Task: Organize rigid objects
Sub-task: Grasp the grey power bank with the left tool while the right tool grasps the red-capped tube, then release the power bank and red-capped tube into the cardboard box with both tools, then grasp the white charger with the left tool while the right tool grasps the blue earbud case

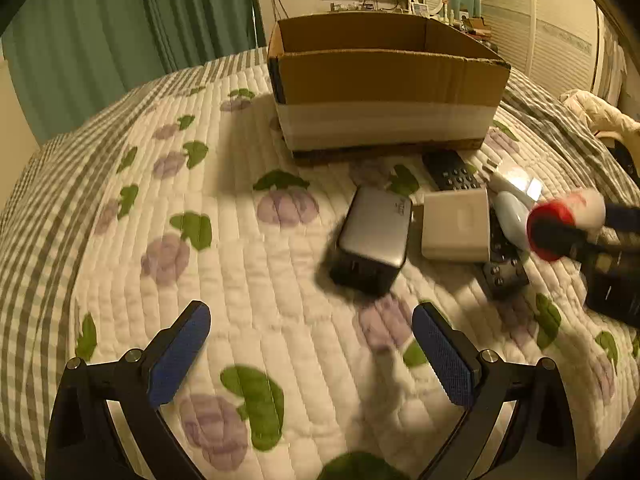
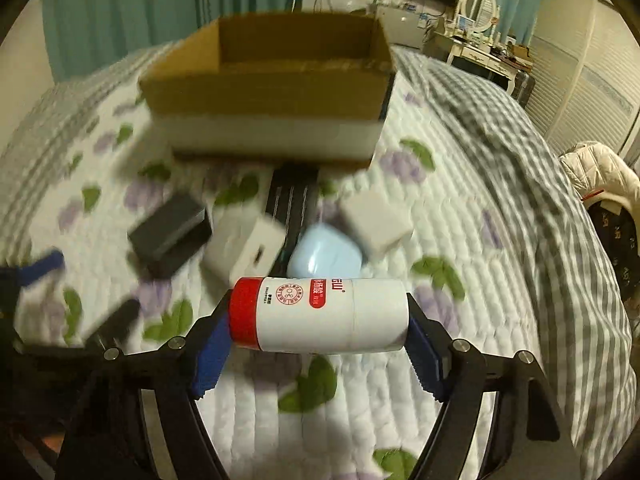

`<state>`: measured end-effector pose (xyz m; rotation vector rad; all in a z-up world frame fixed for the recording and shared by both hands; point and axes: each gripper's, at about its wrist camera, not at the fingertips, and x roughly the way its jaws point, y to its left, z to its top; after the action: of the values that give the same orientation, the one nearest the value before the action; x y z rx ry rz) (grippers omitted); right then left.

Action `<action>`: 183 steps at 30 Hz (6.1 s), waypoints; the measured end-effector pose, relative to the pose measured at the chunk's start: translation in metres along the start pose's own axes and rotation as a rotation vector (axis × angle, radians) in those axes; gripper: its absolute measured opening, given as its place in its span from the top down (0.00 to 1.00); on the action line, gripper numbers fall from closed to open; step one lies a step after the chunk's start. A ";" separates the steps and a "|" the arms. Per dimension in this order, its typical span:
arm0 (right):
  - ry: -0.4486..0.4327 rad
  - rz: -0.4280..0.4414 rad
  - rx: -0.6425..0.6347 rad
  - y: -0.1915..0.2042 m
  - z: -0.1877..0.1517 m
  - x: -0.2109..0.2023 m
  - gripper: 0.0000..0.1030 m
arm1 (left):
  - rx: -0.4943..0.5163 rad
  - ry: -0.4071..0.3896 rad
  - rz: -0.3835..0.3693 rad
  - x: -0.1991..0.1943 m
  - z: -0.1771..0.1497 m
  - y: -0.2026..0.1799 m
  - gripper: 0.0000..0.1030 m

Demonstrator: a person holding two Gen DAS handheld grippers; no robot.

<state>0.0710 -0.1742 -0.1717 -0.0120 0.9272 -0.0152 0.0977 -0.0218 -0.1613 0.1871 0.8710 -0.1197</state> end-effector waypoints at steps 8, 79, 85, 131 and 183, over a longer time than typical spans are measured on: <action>-0.038 0.014 0.079 -0.019 0.030 0.013 0.26 | 0.049 -0.022 -0.028 0.022 0.029 -0.019 0.02; -0.269 0.125 -0.034 -0.043 0.176 0.016 0.26 | -0.060 -0.094 -0.024 0.047 0.207 -0.011 0.43; -0.253 0.143 -0.035 -0.042 0.179 0.019 0.26 | -0.105 -0.130 0.017 0.022 0.215 0.015 0.43; -0.004 0.101 -0.369 -0.069 0.033 0.013 0.02 | -0.161 0.018 -0.025 -0.005 0.044 -0.050 0.00; 0.238 0.226 -0.101 -0.017 0.015 0.074 0.48 | -0.196 0.016 -0.038 0.004 0.040 -0.012 0.44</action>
<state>0.1269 -0.1925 -0.2214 0.0010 1.1626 0.2444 0.1279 -0.0426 -0.1402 -0.0119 0.8969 -0.0680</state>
